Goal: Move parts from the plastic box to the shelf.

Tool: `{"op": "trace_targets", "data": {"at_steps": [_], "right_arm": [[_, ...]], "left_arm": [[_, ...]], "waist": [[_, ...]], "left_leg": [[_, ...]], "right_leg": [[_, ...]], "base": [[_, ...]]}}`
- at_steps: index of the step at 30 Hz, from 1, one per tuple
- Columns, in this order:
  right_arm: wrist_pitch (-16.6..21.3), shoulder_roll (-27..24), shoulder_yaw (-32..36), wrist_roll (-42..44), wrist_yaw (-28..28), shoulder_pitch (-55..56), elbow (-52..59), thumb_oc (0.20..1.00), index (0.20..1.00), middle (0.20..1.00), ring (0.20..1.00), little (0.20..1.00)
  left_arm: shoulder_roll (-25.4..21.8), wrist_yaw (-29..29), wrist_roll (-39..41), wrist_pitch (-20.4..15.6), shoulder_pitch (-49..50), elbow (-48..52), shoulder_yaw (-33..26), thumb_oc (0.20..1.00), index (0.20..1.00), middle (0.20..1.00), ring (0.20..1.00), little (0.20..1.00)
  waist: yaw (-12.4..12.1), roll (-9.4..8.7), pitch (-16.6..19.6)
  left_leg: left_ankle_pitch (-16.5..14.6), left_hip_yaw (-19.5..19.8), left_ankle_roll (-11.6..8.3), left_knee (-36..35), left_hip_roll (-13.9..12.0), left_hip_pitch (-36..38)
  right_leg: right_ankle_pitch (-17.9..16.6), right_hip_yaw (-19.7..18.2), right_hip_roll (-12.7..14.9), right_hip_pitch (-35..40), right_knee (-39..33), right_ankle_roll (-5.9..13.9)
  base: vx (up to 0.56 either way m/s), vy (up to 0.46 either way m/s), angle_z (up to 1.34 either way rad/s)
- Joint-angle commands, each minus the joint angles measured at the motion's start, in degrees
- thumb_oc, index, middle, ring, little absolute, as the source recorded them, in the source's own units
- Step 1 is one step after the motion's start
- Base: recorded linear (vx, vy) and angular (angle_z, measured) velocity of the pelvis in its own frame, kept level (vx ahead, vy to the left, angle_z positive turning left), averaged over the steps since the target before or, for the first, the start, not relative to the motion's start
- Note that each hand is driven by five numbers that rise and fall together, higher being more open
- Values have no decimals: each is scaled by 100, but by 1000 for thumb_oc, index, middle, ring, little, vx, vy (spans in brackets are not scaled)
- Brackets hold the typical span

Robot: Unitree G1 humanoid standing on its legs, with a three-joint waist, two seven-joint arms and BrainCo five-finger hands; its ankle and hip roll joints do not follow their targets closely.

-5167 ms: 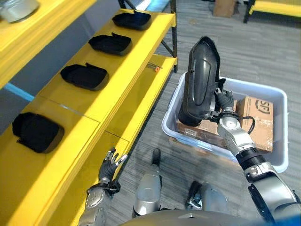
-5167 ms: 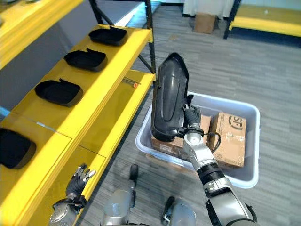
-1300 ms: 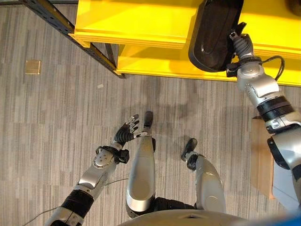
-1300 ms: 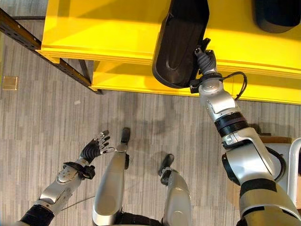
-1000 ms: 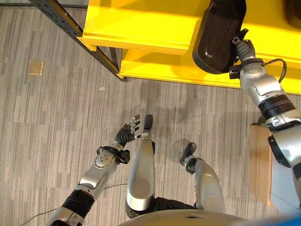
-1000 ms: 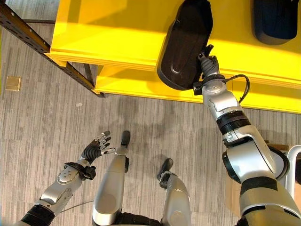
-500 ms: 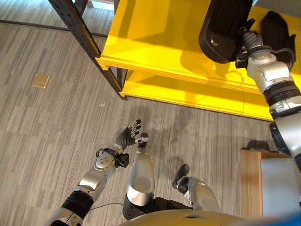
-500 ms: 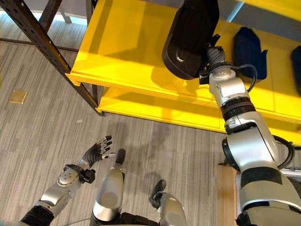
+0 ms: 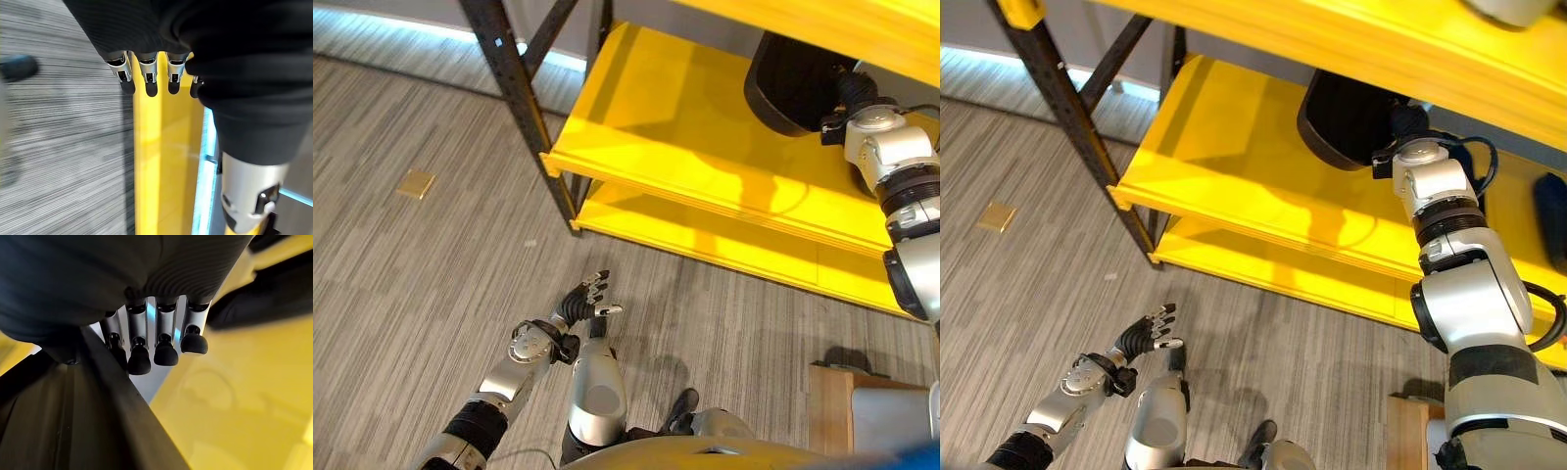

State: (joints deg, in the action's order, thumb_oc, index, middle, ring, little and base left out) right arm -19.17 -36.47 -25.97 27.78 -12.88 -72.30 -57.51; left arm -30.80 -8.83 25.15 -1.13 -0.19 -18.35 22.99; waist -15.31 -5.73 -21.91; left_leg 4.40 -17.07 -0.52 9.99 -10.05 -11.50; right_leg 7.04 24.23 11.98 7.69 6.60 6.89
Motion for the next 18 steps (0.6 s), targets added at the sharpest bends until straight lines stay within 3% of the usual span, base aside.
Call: {"op": "trace_targets", "data": {"at_steps": [1,4,5,6,7,8,9,10,11,13,15,18], "right_arm": [[281,-527,-45,-375,70,-474,352,200,200,200,200,200],[184,-658,-4,-344,435,-355,383,200,200,200,200,200],[140,-647,51,-433,581,-258,398,200,200,200,200,200],[273,-447,167,-535,812,31,398,200,200,200,200,200],[346,-166,169,-594,683,62,360,200,200,200,200,200],[401,-21,-6,-491,405,-104,221,200,200,200,200,200],[430,61,-148,-406,126,-319,59,200,200,200,200,200],[407,-65,-213,-321,78,-368,59,200,200,200,200,200],[381,-222,-262,-257,132,-363,47,200,200,200,200,200],[382,-597,-292,-287,400,-189,208,200,200,200,200,200],[252,-764,-241,-505,504,-141,352,200,200,200,200,200],[191,-855,-307,-718,571,-235,306,200,200,200,200,200]], "left_arm": [[-150,-333,-94,-100,60,341,108,1000,1000,1000,1000,1000],[-199,-446,18,37,105,515,192,1000,1000,1000,1000,1000],[-162,-398,84,64,138,526,209,1000,1000,1000,1000,1000],[-22,-210,197,203,224,595,259,1000,1000,1000,1000,1000],[38,-54,263,147,225,520,356,1000,1000,1000,1000,1000],[7,-64,330,62,87,451,434,1000,1000,1000,1000,1000],[-4,-36,277,-117,-42,360,571,1000,1000,1000,1000,1000],[-27,-39,169,-68,-119,469,614,1000,1000,1000,1000,1000],[23,-11,186,-73,-127,429,644,1000,1000,1000,1000,1000],[60,-129,159,-179,-58,303,578,1000,1000,1000,1000,1000],[125,-265,287,-72,-46,489,556,1000,1000,1000,1000,1000],[220,-361,312,-7,26,636,563,1000,1000,1000,1000,1000]], "waist": [[2,49,-155],[-2,84,-173],[-7,130,-181],[3,238,-253],[97,257,-371],[250,202,-484],[348,195,-600],[439,174,-576],[528,117,-538],[662,152,-367],[727,347,-336],[738,508,-320]], "left_leg": [[-358,271,-421,361,-296,99],[-592,254,-297,640,-234,58],[-655,219,-244,637,-225,155],[-783,14,-141,578,-231,536],[-772,-5,-188,463,-248,760],[-852,115,-184,270,-149,870],[-1038,298,-130,146,-79,939],[-1166,386,-64,163,-29,852],[-1024,394,-26,87,47,781],[-876,304,-120,-65,14,821],[-789,285,-313,-226,-112,920],[-598,268,-438,-449,-160,998]], "right_leg": [[-316,-319,204,-186,369,155],[-264,-201,333,-170,609,68],[-309,-111,466,-281,940,14],[-465,143,812,-616,1727,5],[-701,2,675,-888,1336,82],[-1317,-318,524,-1336,553,318],[-2086,-703,573,-1866,-254,542],[-1986,-946,470,-1869,-577,565],[-2072,-1109,466,-1887,-753,494],[-1888,-1082,315,-1705,-677,474],[-1553,-1032,226,-1611,-442,421],[-1350,-945,204,-1644,-250,311]], "base": [[-47,258,8],[-3,302,-16],[188,444,-51],[291,294,-78],[353,-21,-84],[257,-466,-94],[135,-601,-18],[44,-527,55],[82,-414,174],[187,-206,195],[150,-24,89],[67,0,22]]}}
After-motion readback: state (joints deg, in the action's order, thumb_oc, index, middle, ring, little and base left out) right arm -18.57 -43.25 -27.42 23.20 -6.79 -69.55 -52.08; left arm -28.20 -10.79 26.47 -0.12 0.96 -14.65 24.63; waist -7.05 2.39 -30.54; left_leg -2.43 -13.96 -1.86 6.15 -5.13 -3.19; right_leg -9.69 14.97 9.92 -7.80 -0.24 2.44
